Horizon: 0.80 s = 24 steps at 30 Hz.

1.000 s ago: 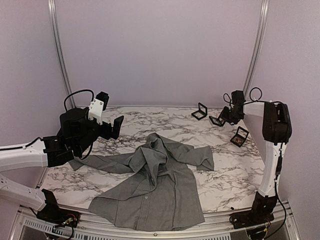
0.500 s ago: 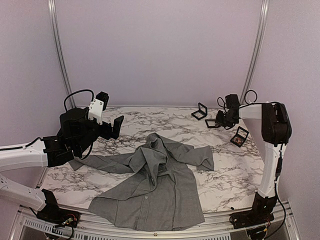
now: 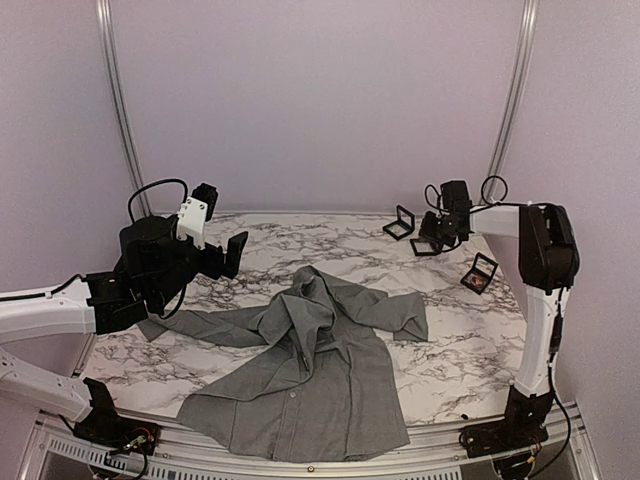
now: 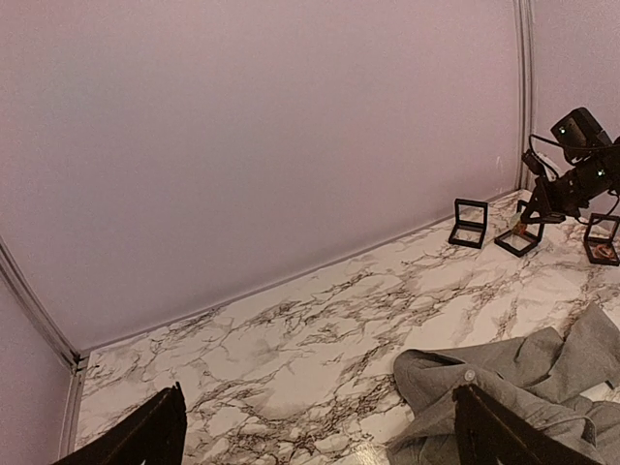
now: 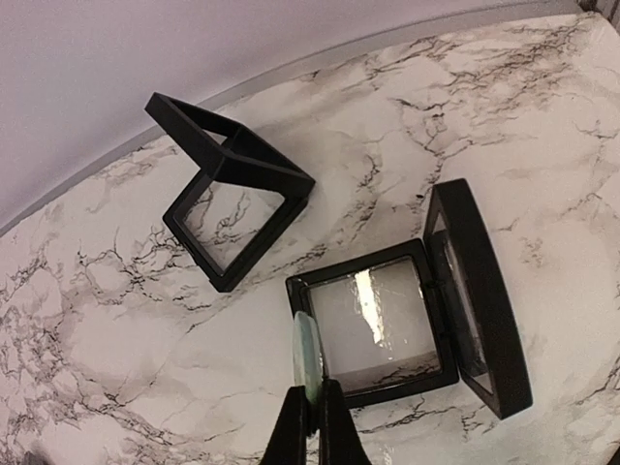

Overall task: Remove the brooch from the garment
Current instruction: Adjust the brooch box at the corner of the board.

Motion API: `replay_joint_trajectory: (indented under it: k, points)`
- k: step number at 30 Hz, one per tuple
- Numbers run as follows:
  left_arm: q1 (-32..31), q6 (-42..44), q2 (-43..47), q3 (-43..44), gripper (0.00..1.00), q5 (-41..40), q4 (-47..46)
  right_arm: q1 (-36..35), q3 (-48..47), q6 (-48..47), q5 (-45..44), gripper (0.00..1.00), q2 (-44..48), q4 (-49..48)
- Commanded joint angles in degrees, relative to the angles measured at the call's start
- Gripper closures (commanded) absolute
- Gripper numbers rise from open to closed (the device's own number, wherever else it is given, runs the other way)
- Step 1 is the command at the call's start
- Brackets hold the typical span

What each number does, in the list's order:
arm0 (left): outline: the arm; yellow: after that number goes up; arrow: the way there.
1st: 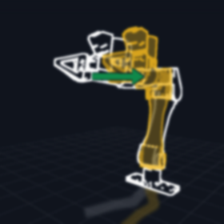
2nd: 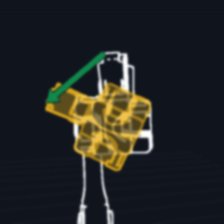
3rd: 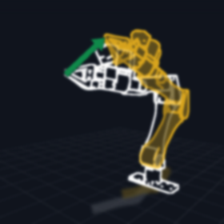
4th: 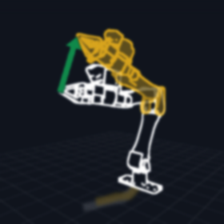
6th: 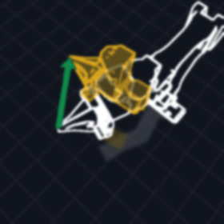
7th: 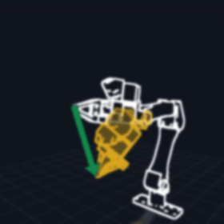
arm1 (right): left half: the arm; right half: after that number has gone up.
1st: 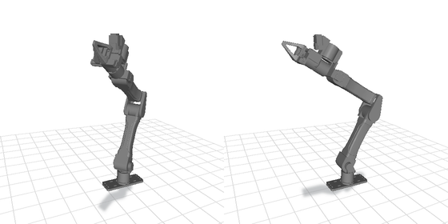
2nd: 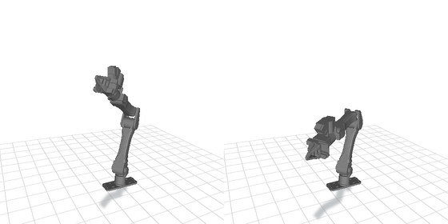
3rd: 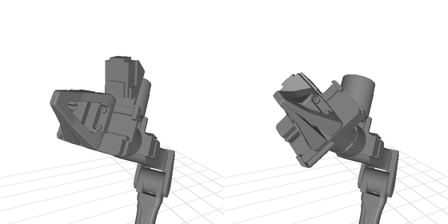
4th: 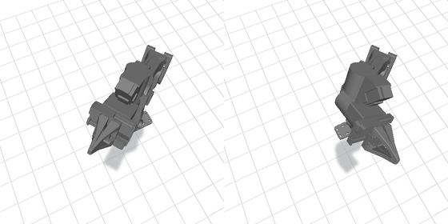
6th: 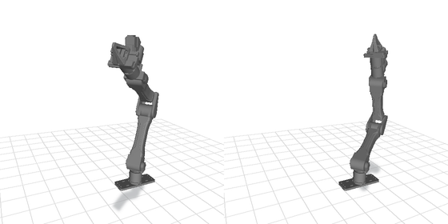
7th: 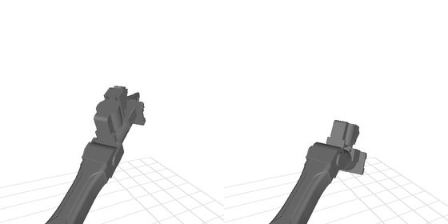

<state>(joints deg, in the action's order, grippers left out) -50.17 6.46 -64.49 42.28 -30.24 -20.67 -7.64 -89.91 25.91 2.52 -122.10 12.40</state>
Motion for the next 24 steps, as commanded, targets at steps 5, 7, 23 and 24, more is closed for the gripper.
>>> replay_joint_trajectory:
  k: [5, 7, 23, 24]
  points:
    - [0.4, -0.2, 0.1, 0.5, 0.01, 0.2, 0.5, -2.3, -5.5, -1.0, 1.0, 1.00, -5.1, 0.5]
    - [0.4, -0.2, 0.1, 0.4, 0.01, 0.1, 0.5, -2.5, -5.5, -1.5, 1.0, 1.00, -5.5, 0.8]
    - [0.4, -0.4, -0.3, 0.4, 0.01, 0.4, 0.2, -2.4, -0.3, -3.3, -4.2, 1.00, -2.7, 3.4]
    - [0.4, -0.5, -0.2, 0.5, 0.01, 0.4, 0.2, -2.2, 0.2, -3.2, -4.4, 1.00, -2.4, 3.4]
